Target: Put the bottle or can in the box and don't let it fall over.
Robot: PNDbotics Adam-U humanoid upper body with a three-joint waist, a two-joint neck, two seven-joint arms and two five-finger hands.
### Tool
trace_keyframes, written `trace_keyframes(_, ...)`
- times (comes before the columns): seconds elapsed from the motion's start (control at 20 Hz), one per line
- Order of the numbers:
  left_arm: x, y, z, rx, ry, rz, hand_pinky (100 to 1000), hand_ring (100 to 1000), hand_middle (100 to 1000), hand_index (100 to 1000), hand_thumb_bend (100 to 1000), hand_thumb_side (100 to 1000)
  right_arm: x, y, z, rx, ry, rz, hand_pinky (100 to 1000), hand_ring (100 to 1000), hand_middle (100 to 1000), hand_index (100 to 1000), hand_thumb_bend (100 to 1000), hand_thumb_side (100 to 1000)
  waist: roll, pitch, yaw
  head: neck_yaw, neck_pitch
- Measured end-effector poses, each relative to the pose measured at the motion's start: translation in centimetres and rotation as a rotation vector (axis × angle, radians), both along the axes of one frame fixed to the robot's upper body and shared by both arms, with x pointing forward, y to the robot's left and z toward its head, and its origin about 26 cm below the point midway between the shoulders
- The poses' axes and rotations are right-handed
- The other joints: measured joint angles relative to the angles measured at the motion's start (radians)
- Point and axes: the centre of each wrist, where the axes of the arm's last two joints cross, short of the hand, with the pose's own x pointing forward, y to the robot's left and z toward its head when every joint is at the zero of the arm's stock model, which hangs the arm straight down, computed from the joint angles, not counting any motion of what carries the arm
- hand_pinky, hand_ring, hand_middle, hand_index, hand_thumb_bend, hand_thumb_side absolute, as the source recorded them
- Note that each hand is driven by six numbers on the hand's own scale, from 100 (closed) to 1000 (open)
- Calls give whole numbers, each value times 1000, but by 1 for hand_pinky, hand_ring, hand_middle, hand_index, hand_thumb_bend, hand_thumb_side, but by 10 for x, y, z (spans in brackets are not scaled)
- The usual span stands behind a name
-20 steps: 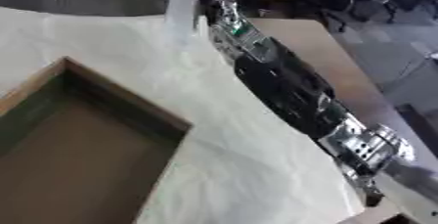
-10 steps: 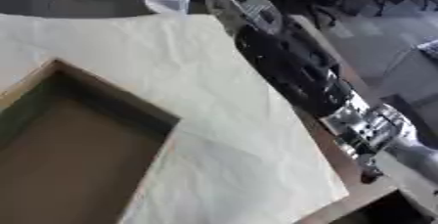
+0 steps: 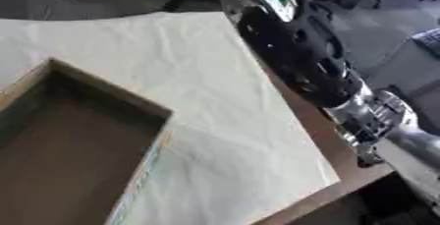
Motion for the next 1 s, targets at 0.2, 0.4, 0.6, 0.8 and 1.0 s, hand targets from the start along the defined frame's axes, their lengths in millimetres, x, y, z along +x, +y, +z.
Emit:
trace_keyframes(0.2,-1,2,0,-10,1,16,1000,1000,1000,724,196,700,-10,14,-8,-13,25,59,871,395,389,138,100,470,-1,-9,4,6,9)
trace_keyframes(0.4,-3,5,-1,-23,5,41,1000,1000,1000,723,198,697,-16,25,-15,-9,25,100,867,391,385,138,100,470,-2,-14,4,13,16)
trace_keyframes(0.6,-5,8,0,-33,1,65,1000,1000,1000,721,198,695,-20,33,-21,-12,10,114,864,393,386,138,100,470,-2,-22,3,24,17)
trace_keyframes(0.8,-7,10,-1,-41,3,85,1000,1000,1000,719,201,693,-18,40,-31,-17,19,129,862,393,387,139,100,470,-2,-32,2,31,17)
trace_keyframes(1.0,-8,11,0,-49,2,99,1000,1000,1000,718,204,689,-16,47,-39,-18,25,134,861,393,387,139,100,470,-4,-34,5,29,22)
